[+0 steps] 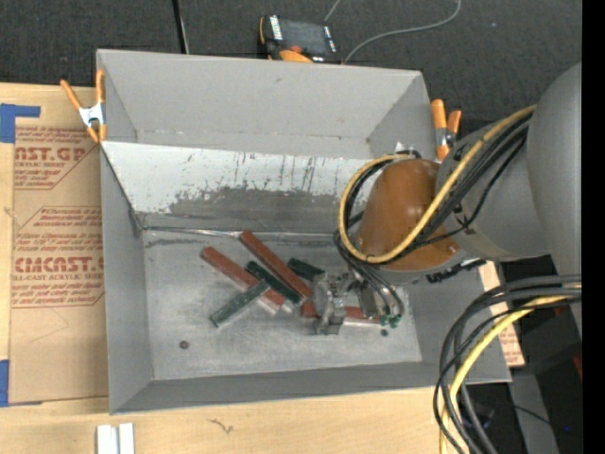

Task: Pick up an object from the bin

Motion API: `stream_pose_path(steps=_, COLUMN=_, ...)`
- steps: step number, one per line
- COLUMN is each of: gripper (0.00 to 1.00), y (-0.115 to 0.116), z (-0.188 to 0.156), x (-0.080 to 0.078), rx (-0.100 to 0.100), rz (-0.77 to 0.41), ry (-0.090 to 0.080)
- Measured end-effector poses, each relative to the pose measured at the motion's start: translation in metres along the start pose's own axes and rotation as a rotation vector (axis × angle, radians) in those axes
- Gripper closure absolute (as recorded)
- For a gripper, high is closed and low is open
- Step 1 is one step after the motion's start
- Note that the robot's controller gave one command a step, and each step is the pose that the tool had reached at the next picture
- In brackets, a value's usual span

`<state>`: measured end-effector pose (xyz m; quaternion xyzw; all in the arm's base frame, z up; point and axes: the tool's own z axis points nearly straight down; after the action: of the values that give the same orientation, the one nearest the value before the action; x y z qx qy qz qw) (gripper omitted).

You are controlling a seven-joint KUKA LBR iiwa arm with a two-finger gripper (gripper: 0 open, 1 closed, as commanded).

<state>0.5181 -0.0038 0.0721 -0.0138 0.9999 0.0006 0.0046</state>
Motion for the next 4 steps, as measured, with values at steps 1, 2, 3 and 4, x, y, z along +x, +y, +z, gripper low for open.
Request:
stream_pose_path(steps=1, gripper=0.0, y=0.0, z=0.002, x=0.003, rx=0.0, rz=0.001, ry=0.01)
stream_pose_path(steps=2, gripper=1.0, y=0.0, z=0.0, x=0.0, rx=0.0, rz=0.001, ry=0.002)
stream_pose_path(steps=3, gripper=1.0, y=0.022, z=0.001, x=-0.055, rx=-0.003, rz=-0.84, ry=0.01)
stream_pose_path(steps=4, gripper=1.0, y=0.008, z=-0.008, x=-0.031, rx=-0.002, rz=-0.341, ry=0.008)
